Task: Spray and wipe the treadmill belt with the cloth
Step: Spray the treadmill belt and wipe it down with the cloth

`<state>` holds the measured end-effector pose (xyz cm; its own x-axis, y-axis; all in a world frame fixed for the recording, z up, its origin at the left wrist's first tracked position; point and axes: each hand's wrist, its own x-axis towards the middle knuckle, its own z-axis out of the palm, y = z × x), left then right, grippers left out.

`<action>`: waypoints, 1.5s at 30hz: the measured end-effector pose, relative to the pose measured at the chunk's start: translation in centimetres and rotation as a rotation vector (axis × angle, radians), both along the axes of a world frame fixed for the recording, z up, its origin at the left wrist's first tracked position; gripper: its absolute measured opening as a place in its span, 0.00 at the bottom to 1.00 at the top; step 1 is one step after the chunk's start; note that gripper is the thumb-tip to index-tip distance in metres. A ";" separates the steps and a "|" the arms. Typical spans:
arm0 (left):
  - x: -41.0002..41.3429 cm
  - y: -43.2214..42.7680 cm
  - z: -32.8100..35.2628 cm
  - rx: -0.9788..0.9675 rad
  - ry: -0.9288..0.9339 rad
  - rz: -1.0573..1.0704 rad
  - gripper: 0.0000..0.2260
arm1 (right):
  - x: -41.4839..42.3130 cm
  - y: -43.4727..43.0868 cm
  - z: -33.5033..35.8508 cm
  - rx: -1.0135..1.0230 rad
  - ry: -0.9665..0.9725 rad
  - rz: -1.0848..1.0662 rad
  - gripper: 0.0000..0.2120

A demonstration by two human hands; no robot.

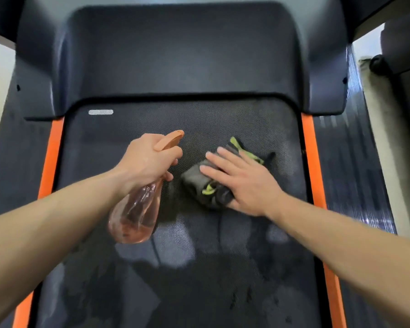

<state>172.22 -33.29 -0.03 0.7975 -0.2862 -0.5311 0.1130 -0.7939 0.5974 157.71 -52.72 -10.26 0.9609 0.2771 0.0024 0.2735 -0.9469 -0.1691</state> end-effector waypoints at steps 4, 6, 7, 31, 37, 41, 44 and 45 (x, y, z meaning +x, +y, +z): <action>0.0 -0.1 0.1 -0.002 0.030 -0.016 0.09 | 6.6 -3.2 0.5 0.030 0.081 -0.359 0.39; -0.2 -0.4 0.1 -0.013 0.030 -0.016 0.09 | 6.5 -3.1 0.7 0.046 0.093 -0.487 0.39; -0.3 -0.7 0.2 -0.015 0.027 -0.017 0.09 | 5.5 -2.6 0.6 0.042 0.076 -0.518 0.39; -6.4 -11.0 -0.9 0.120 -0.027 -0.469 0.10 | -16.5 5.4 0.0 0.006 0.068 -0.504 0.39; -4.7 -8.3 -0.5 0.151 -0.058 -0.451 0.10 | -15.6 4.5 -0.1 -0.028 0.067 -0.480 0.38; -3.2 -4.8 -0.3 0.163 -0.051 -0.387 0.09 | -14.4 5.3 -0.5 -0.025 0.078 -0.560 0.39; -2.5 -2.2 -0.2 0.221 -0.082 -0.387 0.10 | -12.0 5.1 -0.2 0.025 0.045 -0.582 0.37; -2.3 -1.4 -0.2 0.226 -0.085 -0.382 0.10 | -10.6 4.6 -0.1 0.047 0.036 -0.597 0.37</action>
<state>169.96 -34.71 -0.26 0.7007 -0.4534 -0.5509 -0.2560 -0.8805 0.3991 147.10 -48.11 -10.41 0.9502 -0.3099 -0.0340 -0.3098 -0.9265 -0.2134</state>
